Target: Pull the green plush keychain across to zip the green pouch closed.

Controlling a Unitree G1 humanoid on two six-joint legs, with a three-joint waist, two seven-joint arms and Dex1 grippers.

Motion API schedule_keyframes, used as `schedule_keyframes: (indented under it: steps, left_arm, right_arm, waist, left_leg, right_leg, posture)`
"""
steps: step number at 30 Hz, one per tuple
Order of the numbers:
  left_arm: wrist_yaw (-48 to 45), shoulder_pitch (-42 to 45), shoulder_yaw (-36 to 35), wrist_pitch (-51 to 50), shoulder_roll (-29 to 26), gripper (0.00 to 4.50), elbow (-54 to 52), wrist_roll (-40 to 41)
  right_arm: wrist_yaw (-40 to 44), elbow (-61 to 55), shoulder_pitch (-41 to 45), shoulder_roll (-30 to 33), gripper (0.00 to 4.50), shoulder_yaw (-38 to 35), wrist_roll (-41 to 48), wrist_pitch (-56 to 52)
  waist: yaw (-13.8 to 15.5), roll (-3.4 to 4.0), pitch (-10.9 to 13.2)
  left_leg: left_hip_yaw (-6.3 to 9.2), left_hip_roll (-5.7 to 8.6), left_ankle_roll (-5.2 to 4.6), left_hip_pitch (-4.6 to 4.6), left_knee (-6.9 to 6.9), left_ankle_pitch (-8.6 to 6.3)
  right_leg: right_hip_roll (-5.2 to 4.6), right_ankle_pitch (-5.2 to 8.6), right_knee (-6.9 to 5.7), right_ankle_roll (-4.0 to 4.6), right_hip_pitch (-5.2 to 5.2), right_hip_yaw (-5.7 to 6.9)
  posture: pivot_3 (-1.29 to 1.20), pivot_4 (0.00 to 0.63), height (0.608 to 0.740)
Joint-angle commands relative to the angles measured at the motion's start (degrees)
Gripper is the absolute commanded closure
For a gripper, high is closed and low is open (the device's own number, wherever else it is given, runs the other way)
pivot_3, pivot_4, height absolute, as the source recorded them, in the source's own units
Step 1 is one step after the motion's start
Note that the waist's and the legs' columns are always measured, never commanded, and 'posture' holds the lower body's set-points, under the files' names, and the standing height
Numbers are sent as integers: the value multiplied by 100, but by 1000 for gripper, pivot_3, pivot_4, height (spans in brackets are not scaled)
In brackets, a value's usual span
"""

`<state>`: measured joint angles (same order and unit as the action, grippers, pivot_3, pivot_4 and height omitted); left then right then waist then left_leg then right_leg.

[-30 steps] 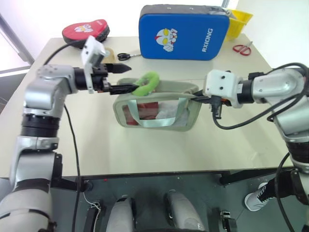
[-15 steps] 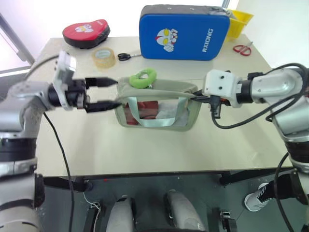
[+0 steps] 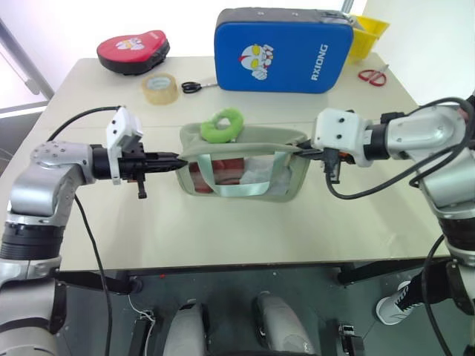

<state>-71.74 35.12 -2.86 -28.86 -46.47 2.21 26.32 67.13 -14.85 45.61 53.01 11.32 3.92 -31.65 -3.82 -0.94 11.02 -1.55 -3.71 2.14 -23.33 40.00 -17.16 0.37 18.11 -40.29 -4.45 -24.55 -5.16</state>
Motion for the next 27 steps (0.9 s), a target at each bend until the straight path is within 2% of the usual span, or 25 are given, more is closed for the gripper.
schedule_keyframes:
  steps: [1, 2, 6, 9, 14, 19, 22, 25, 27]
  left_arm:
    - [88, 148, 66, 158, 36, 4500, -64, -106]
    - [80, 156, 73, 190, 46, 4500, -48, -126]
    - [93, 172, 105, 311, 82, 4500, 23, -206]
    - [90, 160, 120, 369, 109, 4500, 43, -236]
    - [98, 138, 139, 415, 133, 4500, 44, -241]
    - [134, 87, 114, 397, 138, 4500, -30, -215]
    - [164, 48, 88, 369, 134, 4500, -89, -188]
    - [196, 7, 74, 347, 124, 4500, -147, -168]
    - [214, -22, 63, 339, 116, 4500, -180, -156]
  right_arm:
    - [226, -323, 25, 64, 3728, -252, 441, -277]
    - [322, -381, 67, 77, 3425, -366, 624, -339]
    - [649, -274, 601, -94, 1452, -943, 1544, -349]
    - [435, 236, 1417, -612, 64, -701, 1556, -241]
    - [36, 1408, 2275, -1538, 64, 368, 607, 419]
    - [-303, 2685, 2811, -2304, 64, 1014, -204, 1072]
    - [-274, 3025, 2889, -2387, 852, 1228, -521, 1445]
    - [-155, 3082, 2883, -2407, 2233, 1222, -591, 1580]
    - [-94, 3027, 2857, -2411, 3325, 1156, -574, 1575]
  waist:
    - [8, 0, 0]
    - [7, 0, 0]
    - [16, 2, 1]
    - [-9, 6, 2]
    - [2, 2, 0]
    - [17, 3, 0]
    - [26, 3, 0]
    - [27, 2, 0]
    - [21, 3, 0]
  left_leg:
    - [0, 0, 0, 0, 0, 0]
    - [0, 0, 0, 0, 0, 0]
    - [2, 0, 0, -1, 0, 0]
    - [2, 0, 0, 2, 1, 0]
    - [-3, -1, 0, 1, 1, 0]
    - [-4, 0, 1, -7, 1, 1]
    - [0, 0, 2, -10, -1, 1]
    - [5, 0, 2, -10, -1, 1]
    - [7, 0, 2, -9, -1, 1]
  right_leg:
    - [0, 0, 0, 0, 0, 0]
    - [0, 0, 0, 0, 0, 0]
    - [-1, 0, 1, 0, 0, 0]
    - [-1, 0, -2, 0, 0, -2]
    - [-2, 0, 2, 1, 6, 10]
    - [-6, 0, 2, 0, -3, 12]
    - [-13, 0, 4, 0, -5, 15]
    - [-17, 0, 5, 0, -4, 15]
    - [-16, 0, 5, 0, -4, 16]
  posture:
    - [0, 150, 737]
    - [0, 150, 737]
    - [0, 150, 737]
    - [0, 150, 737]
    - [0, 150, 737]
    - [0, 150, 737]
    - [0, 150, 737]
    - [0, 150, 737]
    - [0, 150, 737]
